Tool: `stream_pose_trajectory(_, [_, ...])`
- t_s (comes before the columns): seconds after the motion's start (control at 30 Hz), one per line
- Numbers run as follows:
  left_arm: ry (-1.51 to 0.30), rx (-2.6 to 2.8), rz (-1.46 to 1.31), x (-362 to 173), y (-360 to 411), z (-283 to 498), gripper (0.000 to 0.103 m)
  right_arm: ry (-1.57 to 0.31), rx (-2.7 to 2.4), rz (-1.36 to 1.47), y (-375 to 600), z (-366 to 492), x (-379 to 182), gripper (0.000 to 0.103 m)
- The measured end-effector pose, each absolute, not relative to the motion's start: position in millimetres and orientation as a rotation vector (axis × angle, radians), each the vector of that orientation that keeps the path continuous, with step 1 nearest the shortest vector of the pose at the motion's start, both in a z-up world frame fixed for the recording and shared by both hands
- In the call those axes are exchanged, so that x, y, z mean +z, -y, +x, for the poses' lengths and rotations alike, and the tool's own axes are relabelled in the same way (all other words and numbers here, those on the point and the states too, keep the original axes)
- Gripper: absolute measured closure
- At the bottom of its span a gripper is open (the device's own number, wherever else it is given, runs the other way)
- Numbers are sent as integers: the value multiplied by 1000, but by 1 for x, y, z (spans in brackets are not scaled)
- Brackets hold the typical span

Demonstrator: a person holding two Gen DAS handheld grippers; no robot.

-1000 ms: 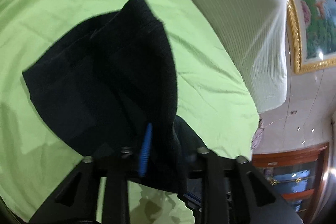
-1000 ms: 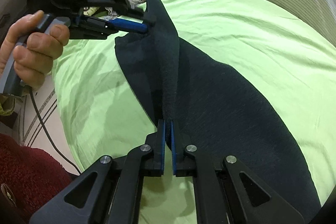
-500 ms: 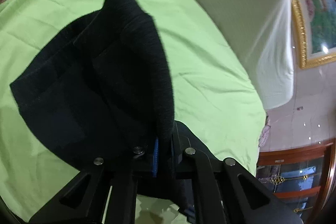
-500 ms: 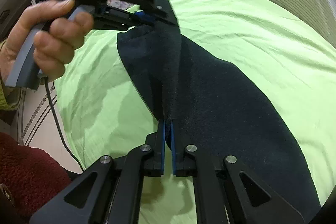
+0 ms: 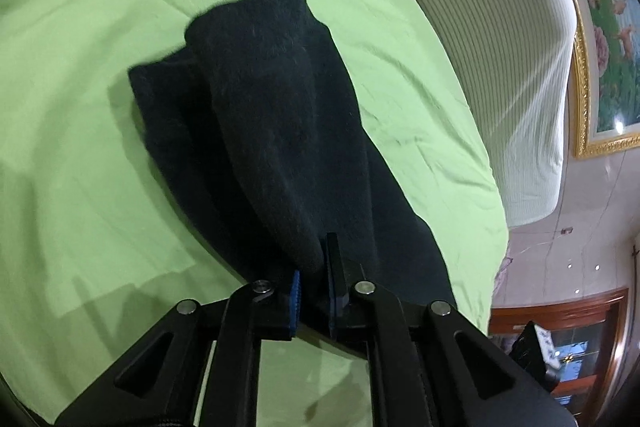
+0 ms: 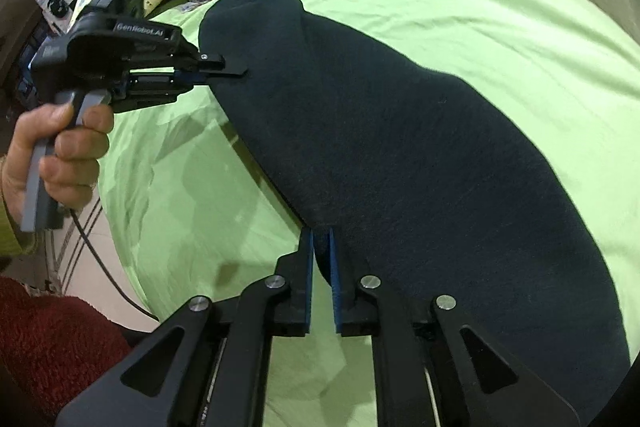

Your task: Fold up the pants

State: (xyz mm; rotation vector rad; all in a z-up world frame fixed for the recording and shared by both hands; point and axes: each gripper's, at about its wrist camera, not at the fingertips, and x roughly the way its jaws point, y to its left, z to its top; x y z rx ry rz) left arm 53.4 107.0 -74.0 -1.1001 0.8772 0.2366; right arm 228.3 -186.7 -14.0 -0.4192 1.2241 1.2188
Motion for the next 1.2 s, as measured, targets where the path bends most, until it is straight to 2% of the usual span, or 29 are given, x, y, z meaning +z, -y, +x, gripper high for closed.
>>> stream_pose_trajectory(0.13, [-868,265,-1068,-67,-115,46,77,-1240,1255,-373,187,230,-6,80])
stream_pose_trajectory(0.2, [-871,288,-1065,-66,-117,43,67,-1232,1259,-350,188,233,-2,68])
stream_pose_trajectory(0.3, [-862,343,-1091,-63,-126,34,46,-1222,1242,-299,190,243,4,66])
stream_pose_trajectory(0.37, [-852,374,-1119,-61,-134,32,28,-1220,1208,-248,191,260,7,65])
stream_pose_trajectory(0.43, [-860,415,-1136,-64,-149,21,22,-1214,1176,-206,192,279,10,65])
stream_pose_trajectory(0.57, [-898,456,-1185,-71,-163,28,22,-1202,1076,-102,190,325,8,65])
stream_pose_trajectory(0.73, [-923,464,-1175,-80,-172,36,22,-1267,1001,-46,173,379,-21,65])
stream_pose_trajectory(0.83, [-917,479,-1164,-85,-175,41,22,-1330,1028,-80,154,387,-39,65])
stream_pose_trajectory(0.93, [-899,478,-1156,-89,-175,42,24,-1392,1085,-235,134,369,-57,65])
stream_pose_trajectory(1.0, [-892,470,-1130,-89,-174,43,25,-1323,1101,-302,133,358,-54,67])
stream_pose_trajectory(1.03, [-888,465,-1118,-90,-174,46,30,-1329,1109,-303,134,356,-55,68])
stream_pose_trajectory(1.1, [-878,452,-1108,-90,-174,50,38,-1345,1129,-284,136,355,-56,82])
stream_pose_trajectory(1.17, [-874,436,-1110,-93,-178,58,54,-1332,1143,-308,137,353,-53,88])
stream_pose_trajectory(1.2, [-871,430,-1119,-94,-179,57,58,-1319,1149,-325,137,352,-49,90])
